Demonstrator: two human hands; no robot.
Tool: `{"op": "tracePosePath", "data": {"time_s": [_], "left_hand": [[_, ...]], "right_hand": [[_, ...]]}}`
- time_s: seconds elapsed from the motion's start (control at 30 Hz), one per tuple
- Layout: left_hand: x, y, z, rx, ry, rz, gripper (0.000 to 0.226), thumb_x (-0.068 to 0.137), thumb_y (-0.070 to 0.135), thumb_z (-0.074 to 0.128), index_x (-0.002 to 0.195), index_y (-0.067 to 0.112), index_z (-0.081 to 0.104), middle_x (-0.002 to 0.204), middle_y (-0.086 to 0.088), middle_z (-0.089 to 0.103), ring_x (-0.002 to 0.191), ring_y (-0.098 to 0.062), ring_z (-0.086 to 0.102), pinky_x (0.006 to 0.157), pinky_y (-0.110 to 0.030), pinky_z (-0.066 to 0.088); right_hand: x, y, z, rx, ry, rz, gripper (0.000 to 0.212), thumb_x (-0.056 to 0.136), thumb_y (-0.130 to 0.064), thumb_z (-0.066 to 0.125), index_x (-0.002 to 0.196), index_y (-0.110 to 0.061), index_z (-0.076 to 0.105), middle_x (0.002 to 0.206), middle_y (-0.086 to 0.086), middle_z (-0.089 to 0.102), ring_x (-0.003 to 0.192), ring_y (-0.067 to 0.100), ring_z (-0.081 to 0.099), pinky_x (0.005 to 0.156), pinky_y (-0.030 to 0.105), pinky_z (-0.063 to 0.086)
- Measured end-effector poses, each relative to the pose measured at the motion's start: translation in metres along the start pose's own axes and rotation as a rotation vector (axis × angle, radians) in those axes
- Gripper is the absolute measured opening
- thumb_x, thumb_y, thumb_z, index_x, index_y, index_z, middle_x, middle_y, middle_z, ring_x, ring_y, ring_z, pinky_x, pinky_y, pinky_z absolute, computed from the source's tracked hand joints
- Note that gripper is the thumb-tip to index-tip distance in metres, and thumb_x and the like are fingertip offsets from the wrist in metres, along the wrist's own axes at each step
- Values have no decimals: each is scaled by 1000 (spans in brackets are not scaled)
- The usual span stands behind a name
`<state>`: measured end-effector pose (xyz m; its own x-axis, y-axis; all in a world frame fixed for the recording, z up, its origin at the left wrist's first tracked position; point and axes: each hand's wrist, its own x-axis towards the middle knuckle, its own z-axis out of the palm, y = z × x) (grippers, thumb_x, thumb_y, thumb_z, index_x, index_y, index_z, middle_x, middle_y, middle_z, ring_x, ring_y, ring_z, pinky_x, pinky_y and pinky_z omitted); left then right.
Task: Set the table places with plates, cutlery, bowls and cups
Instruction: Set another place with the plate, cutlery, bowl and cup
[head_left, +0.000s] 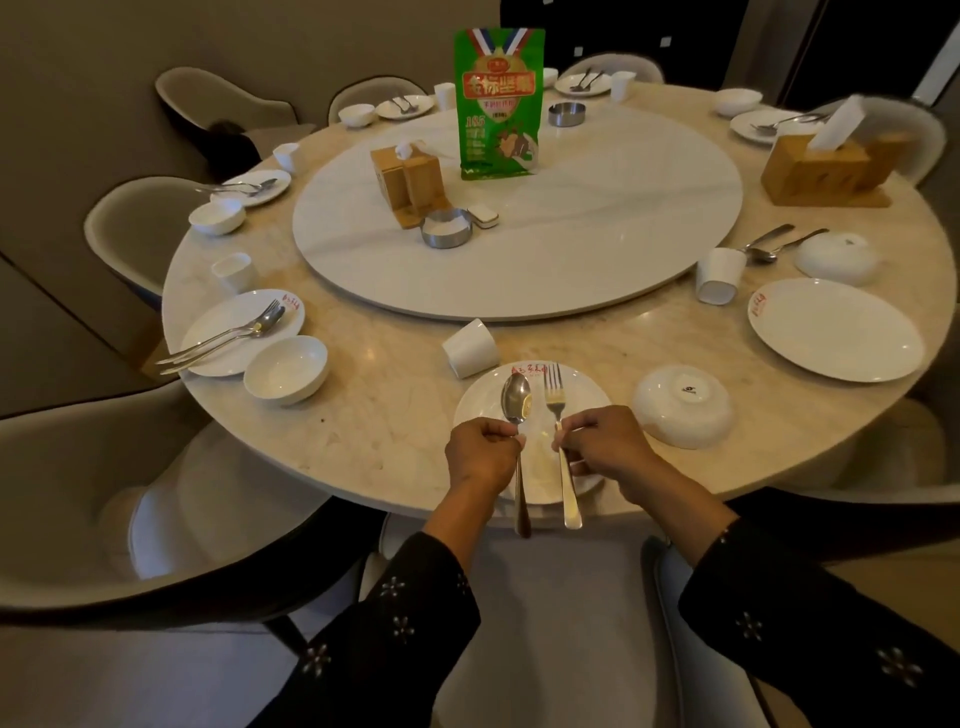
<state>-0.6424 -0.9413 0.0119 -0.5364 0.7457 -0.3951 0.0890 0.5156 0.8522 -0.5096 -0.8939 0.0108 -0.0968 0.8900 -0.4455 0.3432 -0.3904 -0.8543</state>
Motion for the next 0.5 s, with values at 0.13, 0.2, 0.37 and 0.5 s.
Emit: {"op": "tracePosePath", "data": {"time_s": [0.13,0.2,0.37,0.5], "left_hand": [[0,2,10,123,-14,55,10,80,11,75,78,18,69,90,-4,71,90,-22,68,90,-39,55],[2,2,14,144,-15,51,9,80,10,75,79,17,70,93,-5,71,92,-23,67,91,-39,55],[7,-1,18,189,-19,0,10,85,9,69,94,12,71,102,-7,67,101,-25,63,95,-40,53],[9,-3,21,223,-32,27,16,86,7,68,102,8,71,107,-10,67,104,-24,62,97,-37,51]], "right_hand": [[0,3,9,-81,8,0,13,78,1,73,88,-6,70,83,15,70,63,22,66,50,27,54],[2,5,11,-89,27,0,12,78,0,73,88,-6,69,83,16,71,62,23,66,52,29,56],[7,12,15,-185,64,-33,12,76,-4,75,79,-14,67,84,14,72,68,27,71,67,40,61],[10,14,18,-225,51,-65,10,77,-6,75,87,-9,74,85,13,73,76,28,71,76,44,60]]}}
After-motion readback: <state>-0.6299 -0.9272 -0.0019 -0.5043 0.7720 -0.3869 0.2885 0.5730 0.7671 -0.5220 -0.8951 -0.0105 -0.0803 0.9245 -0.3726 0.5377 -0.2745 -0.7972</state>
